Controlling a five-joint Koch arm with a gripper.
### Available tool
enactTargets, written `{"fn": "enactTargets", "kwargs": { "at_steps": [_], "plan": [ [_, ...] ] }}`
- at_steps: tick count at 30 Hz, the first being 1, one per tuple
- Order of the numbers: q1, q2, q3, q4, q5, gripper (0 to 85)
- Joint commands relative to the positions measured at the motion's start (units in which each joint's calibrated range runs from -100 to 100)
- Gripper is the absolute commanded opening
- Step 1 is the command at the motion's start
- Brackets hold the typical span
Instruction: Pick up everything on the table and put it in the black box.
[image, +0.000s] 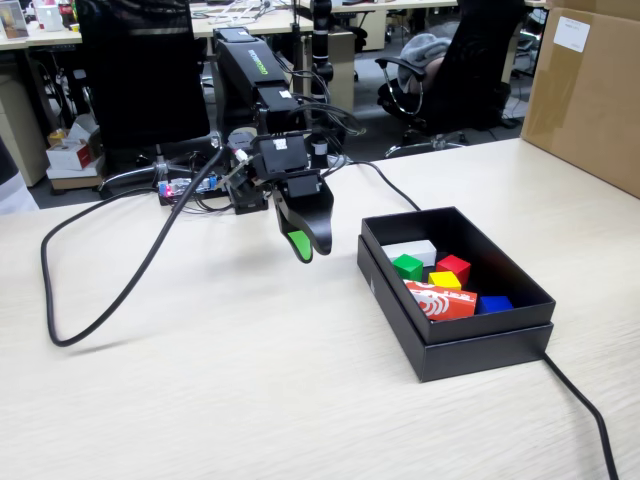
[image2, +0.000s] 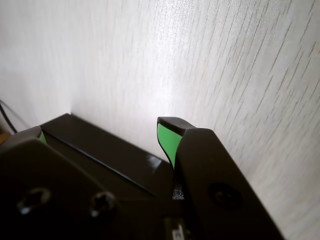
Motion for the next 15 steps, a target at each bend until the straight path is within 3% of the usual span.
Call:
{"fn": "enactTargets", "kwargs": {
  "at_steps": [1,15],
  "plan": [
    [-0.3,-7.7,-3.8,8.8,-0.2,46.0],
    [-1.0,-34.1,-35.9,29.5,-0.4,45.9]
  ]
}}
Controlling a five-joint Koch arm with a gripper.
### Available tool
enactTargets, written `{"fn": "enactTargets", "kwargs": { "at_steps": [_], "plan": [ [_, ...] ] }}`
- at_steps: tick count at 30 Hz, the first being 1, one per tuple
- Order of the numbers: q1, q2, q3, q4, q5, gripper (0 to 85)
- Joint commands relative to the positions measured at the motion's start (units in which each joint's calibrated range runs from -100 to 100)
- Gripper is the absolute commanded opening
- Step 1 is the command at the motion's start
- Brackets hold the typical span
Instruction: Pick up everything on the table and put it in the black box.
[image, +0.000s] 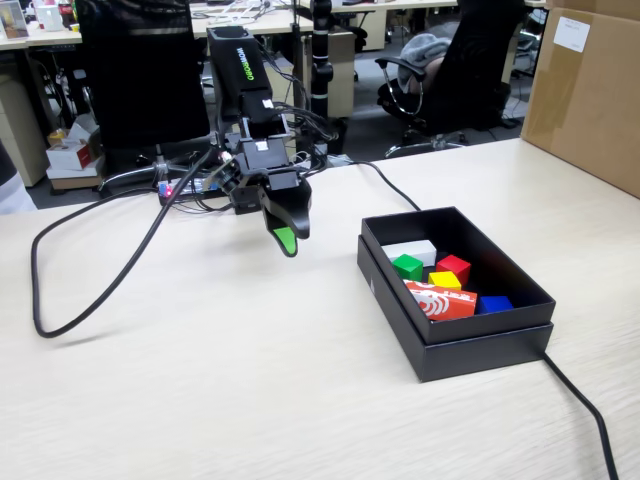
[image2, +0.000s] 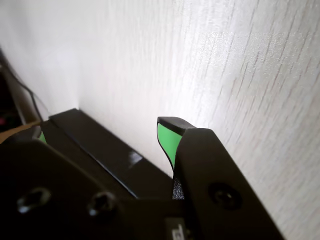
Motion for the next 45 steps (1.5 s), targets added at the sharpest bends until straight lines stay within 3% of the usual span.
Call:
{"fn": "enactTargets", "kwargs": {
  "at_steps": [1,7,21,24,45],
  "plan": [
    [-0.2,-8.7,-4.2,8.9,0.2,45.9],
    [-1.0,-13.1,-15.9,19.0,0.5,46.0],
    [-0.8,-19.9,-28.6,22.1,0.4,47.9],
    [0.2,-22.1,-34.1,27.4,0.4,47.9],
    [0.8,-25.8,-42.6,24.2,0.2,48.4]
  ]
}}
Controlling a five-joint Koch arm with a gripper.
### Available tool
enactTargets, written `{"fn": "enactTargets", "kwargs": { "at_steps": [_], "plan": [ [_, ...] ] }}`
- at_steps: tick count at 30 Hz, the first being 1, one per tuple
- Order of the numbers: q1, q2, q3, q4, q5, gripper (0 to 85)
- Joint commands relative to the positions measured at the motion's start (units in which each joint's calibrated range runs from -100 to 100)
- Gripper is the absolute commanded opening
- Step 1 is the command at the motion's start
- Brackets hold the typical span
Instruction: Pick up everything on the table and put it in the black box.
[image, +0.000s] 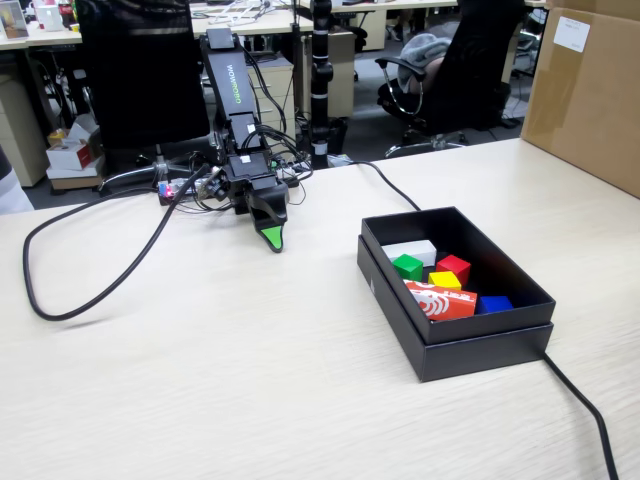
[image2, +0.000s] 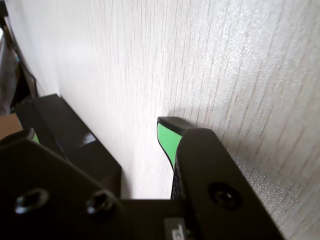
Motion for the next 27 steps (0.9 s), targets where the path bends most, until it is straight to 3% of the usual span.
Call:
{"fn": "enactTargets", "kwargs": {
  "at_steps": [1,27],
  "plan": [
    [-0.1,-0.3,0.0,-1.7,-0.2,48.4],
    [-0.8,-0.2,0.0,-2.7,-0.2,48.3]
  ]
}}
